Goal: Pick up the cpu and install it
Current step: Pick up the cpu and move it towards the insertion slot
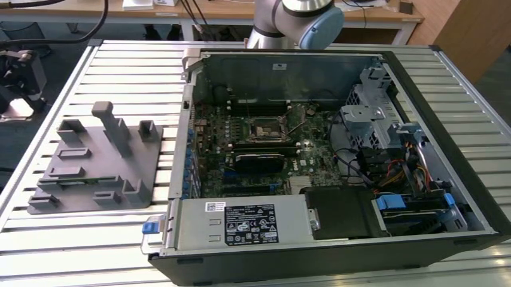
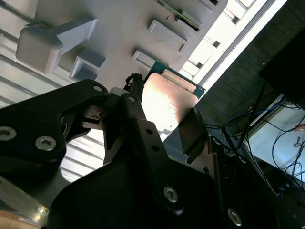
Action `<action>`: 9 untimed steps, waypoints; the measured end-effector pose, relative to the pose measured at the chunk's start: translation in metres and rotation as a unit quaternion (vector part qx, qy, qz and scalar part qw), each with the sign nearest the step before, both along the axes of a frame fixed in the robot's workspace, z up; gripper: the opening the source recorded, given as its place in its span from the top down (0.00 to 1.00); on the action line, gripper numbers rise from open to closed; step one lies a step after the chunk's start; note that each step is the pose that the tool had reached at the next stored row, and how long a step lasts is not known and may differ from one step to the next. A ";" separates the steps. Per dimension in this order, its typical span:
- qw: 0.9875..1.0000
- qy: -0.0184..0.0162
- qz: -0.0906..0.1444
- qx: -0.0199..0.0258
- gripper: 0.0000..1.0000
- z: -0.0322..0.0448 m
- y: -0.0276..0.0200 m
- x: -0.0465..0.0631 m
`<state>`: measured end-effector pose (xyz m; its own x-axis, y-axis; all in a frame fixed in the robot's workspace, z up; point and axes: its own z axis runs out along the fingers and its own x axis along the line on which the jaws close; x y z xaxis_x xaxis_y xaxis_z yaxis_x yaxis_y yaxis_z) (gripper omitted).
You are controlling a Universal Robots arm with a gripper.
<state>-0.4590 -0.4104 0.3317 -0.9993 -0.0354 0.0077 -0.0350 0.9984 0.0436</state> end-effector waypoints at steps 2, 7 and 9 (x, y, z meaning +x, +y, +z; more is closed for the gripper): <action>1.000 0.000 0.000 0.000 0.46 0.0013 0.0000 0.000; 1.000 0.000 0.000 0.000 0.46 0.0050 0.0001 0.000; 1.000 0.000 0.000 0.000 0.46 0.0072 0.0001 0.000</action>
<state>-0.4590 -0.4103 0.3390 -0.9993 -0.0354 0.0077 -0.0350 0.9984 0.0435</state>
